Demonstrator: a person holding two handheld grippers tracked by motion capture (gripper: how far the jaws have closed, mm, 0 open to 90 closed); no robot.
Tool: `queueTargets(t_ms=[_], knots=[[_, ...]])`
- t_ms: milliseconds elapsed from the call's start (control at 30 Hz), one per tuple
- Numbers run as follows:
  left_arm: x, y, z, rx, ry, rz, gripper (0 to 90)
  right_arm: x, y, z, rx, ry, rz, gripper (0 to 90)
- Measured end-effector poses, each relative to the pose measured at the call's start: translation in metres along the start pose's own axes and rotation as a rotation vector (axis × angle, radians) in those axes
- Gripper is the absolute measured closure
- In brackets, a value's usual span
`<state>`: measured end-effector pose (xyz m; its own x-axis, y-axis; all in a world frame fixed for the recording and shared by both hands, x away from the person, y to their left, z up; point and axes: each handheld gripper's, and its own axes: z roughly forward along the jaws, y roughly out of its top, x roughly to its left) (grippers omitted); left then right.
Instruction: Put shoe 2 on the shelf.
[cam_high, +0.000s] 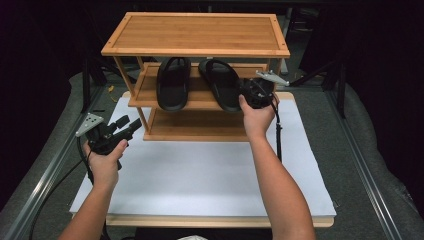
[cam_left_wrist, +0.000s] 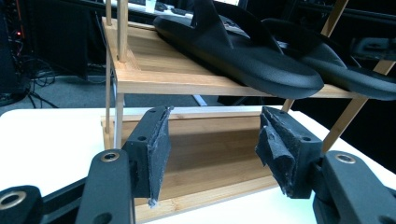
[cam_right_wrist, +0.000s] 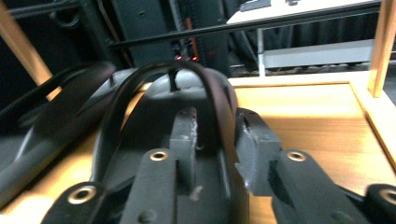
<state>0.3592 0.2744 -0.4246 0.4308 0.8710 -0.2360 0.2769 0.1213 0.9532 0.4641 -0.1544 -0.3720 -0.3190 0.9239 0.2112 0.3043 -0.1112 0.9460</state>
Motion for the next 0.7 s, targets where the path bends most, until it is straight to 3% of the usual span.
queueTargets(t_ms=[67, 200, 333, 467, 533, 700], knots=[[0.000, 0.000, 0.000, 0.000, 0.001, 0.004, 43.2, 0.000, -0.002, -0.010, 0.002, 0.000, -0.044, 65.3], [-0.005, 0.000, 0.004, 0.007, -0.004, 0.021, 42.4, -0.003, -0.008, -0.035, 0.001, 0.041, -0.081, 61.4], [-0.012, 0.007, 0.014, 0.000, -0.013, 0.039, 41.4, -0.006, -0.015, -0.050, 0.022, 0.101, -0.078, 59.2], [-0.017, 0.018, 0.027, -0.024, -0.012, 0.037, 37.4, -0.003, -0.022, -0.055, 0.055, 0.147, -0.087, 56.9], [-0.021, 0.026, 0.036, -0.021, -0.016, 0.045, 35.1, 0.003, -0.024, -0.055, 0.060, 0.107, -0.121, 55.9], [-0.031, 0.043, 0.057, -0.010, -0.006, 0.067, 32.8, 0.008, -0.026, -0.055, 0.059, 0.127, -0.119, 56.5]])
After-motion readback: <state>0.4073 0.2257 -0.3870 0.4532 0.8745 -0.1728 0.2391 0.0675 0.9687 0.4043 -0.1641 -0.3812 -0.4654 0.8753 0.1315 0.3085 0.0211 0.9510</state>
